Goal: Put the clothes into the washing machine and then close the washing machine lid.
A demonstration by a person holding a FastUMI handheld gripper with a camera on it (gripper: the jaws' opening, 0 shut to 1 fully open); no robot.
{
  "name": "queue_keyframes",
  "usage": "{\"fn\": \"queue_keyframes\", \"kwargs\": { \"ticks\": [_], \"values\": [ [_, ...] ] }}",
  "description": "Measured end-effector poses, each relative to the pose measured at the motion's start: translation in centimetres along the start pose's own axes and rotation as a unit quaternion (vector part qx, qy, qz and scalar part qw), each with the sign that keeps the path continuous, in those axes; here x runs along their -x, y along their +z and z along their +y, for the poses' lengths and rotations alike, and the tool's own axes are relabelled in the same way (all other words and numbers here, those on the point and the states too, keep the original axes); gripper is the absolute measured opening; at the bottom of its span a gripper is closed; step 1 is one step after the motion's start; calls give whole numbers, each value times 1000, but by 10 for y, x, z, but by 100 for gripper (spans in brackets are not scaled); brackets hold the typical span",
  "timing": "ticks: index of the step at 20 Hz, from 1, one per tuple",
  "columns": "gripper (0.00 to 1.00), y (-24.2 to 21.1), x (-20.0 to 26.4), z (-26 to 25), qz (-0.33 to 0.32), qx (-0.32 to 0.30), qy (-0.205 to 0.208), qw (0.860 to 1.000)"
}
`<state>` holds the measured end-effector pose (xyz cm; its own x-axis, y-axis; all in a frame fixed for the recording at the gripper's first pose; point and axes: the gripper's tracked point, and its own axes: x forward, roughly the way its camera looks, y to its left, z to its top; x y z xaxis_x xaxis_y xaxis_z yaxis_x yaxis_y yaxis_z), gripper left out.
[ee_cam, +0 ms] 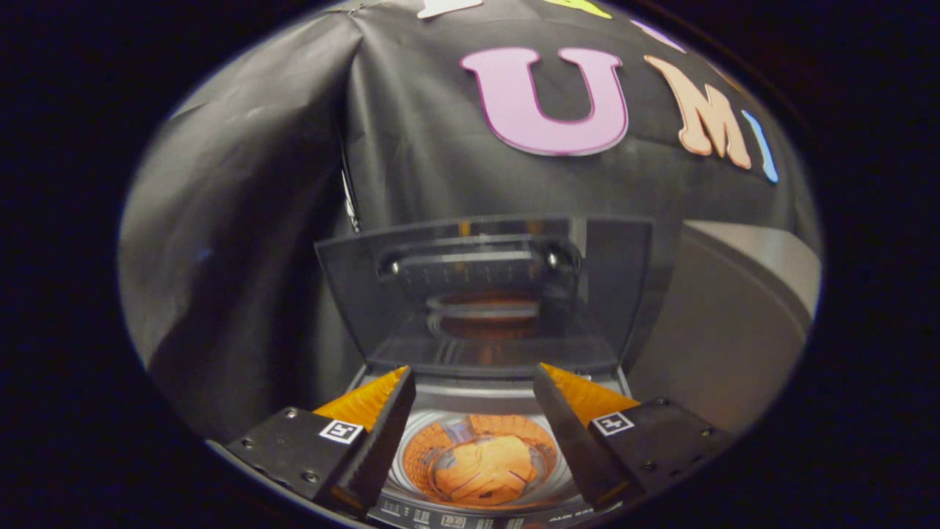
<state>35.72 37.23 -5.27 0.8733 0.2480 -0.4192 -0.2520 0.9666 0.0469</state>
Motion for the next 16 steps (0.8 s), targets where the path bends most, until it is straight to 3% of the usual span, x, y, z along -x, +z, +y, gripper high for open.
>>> {"fn": "queue_keyframes", "kwargs": {
  "ticks": [5,8,11,14,16],
  "values": [
    [97,69,-5,19,-45,11,11,999],
    [97,121,-11,30,-116,0,21,993],
    [96,166,-26,11,-171,-20,-28,985],
    [96,177,-51,19,-188,-2,-6,982],
    [96,180,-68,13,-197,26,-21,980]
  ]
}}
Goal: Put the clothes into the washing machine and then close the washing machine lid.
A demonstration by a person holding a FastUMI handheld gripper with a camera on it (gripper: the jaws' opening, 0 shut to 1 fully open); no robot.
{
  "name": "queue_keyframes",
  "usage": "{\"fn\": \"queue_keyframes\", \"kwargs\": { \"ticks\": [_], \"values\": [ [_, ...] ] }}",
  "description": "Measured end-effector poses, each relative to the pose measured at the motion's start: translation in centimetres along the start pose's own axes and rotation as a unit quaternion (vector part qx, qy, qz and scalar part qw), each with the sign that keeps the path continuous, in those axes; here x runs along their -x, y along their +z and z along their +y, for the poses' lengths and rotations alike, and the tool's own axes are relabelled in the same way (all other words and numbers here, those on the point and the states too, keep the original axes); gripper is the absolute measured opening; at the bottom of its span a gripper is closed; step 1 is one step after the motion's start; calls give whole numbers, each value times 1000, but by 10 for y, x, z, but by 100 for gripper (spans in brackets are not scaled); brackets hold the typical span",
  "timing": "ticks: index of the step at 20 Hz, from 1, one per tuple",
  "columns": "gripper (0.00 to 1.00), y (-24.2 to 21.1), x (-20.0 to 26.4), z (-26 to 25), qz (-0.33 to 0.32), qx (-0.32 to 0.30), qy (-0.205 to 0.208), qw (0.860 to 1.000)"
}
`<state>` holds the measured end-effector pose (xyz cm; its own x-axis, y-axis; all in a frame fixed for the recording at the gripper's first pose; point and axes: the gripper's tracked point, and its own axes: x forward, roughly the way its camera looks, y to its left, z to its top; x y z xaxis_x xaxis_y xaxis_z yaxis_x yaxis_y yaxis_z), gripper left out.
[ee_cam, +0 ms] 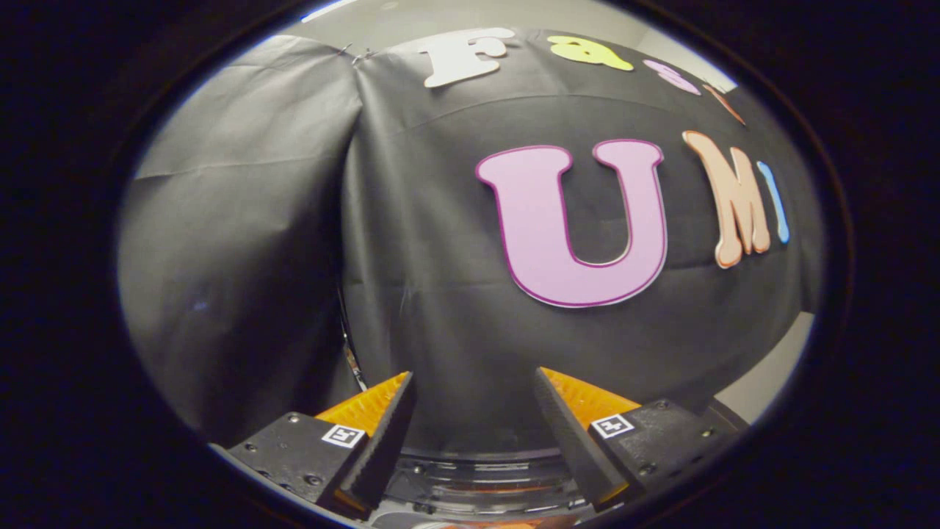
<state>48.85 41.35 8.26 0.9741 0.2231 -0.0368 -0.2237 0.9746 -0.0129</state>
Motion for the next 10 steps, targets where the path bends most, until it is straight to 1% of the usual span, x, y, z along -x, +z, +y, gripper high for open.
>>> {"fn": "queue_keyframes", "kwargs": {
  "ticks": [2,3,5,7,10],
  "values": [
    [96,-4,-11,-13,-11,25,-33,999],
    [96,-6,-17,-11,-14,34,-35,999],
    [96,-17,-25,1,-17,46,-22,999],
    [96,-30,-29,4,-12,56,-23,998],
    [97,-52,-32,4,5,66,-34,997]
  ]
}}
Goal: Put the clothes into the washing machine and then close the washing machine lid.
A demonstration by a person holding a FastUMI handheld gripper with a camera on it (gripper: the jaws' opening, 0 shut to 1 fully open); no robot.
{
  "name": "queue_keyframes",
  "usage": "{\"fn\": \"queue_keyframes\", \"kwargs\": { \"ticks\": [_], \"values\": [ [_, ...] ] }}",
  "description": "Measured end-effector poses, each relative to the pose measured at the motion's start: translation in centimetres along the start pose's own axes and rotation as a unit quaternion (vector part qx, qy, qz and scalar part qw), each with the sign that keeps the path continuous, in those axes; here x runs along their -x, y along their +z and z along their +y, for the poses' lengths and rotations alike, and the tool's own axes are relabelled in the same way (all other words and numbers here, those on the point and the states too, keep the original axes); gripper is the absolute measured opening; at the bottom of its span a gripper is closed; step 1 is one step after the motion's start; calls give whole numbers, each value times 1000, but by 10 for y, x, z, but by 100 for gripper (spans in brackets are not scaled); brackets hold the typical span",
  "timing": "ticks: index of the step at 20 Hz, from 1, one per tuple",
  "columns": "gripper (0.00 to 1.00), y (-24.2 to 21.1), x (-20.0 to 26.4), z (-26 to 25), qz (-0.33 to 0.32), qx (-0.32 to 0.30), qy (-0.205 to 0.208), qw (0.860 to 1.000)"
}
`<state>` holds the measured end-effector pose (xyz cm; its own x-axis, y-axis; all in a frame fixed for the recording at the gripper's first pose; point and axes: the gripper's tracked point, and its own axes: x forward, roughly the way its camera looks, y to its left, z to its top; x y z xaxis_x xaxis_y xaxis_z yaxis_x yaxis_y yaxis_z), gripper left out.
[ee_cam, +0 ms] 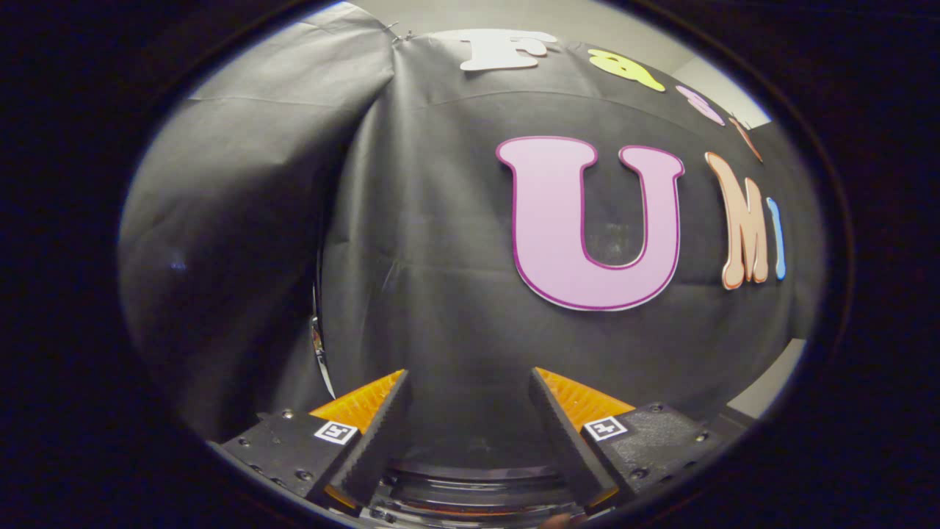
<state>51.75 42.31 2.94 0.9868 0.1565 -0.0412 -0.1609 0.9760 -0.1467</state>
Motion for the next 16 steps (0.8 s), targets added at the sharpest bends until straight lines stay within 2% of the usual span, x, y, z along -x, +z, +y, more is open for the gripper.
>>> {"fn": "queue_keyframes", "kwargs": {
  "ticks": [2,4,6,11,16],
  "values": [
    [97,-21,4,2,28,9,5,1000],
    [97,-30,7,-1,26,-59,7,998],
    [98,-22,13,-2,2,-44,1,999],
    [99,-21,23,-5,19,-49,-25,998],
    [99,-17,28,-8,15,-46,-30,998]
  ]
}}
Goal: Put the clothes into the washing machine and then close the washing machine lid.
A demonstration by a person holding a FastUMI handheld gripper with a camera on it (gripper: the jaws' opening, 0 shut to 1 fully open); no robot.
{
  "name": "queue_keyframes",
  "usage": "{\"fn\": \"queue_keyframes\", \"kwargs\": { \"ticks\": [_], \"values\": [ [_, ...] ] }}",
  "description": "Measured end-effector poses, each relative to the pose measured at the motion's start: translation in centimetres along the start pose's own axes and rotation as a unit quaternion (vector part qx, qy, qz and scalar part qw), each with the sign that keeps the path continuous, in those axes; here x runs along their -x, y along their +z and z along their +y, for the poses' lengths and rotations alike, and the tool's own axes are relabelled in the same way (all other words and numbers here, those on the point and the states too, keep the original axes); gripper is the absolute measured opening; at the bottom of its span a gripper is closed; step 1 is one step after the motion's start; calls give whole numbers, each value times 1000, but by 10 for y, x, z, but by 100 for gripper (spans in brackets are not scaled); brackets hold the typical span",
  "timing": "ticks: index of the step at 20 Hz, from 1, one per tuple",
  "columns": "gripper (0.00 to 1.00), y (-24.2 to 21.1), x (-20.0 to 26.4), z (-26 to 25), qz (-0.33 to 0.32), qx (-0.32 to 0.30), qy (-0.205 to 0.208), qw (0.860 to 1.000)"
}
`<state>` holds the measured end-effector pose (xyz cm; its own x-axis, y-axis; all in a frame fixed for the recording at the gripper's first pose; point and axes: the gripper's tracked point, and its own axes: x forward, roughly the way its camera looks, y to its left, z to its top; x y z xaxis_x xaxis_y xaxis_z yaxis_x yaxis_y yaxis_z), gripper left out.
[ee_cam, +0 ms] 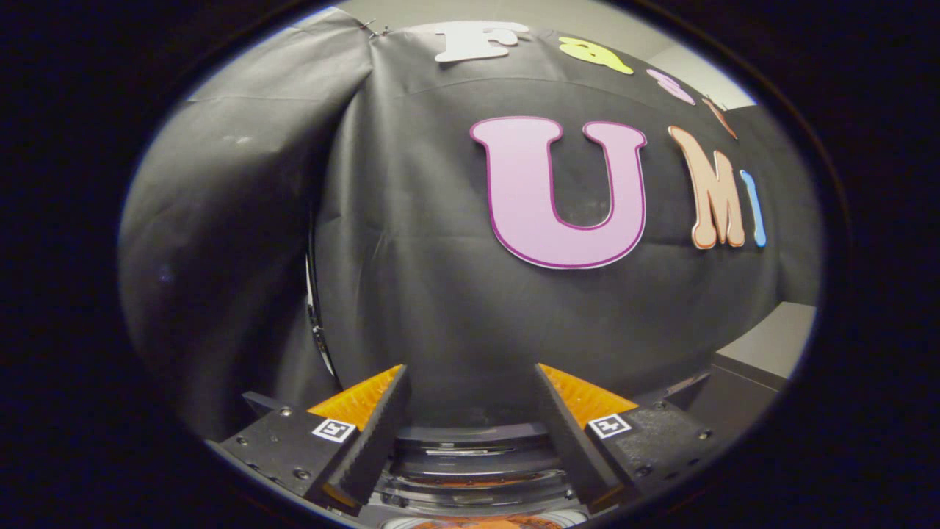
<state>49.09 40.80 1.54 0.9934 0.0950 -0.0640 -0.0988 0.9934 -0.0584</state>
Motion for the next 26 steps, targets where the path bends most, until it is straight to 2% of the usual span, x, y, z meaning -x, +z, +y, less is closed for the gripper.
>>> {"fn": "queue_keyframes", "kwargs": {
  "ticks": [18,26],
  "values": [
    [99,-5,9,-2,-68,-1,-16,998],
    [98,-8,11,-2,-94,1,-8,995]
  ]
}}
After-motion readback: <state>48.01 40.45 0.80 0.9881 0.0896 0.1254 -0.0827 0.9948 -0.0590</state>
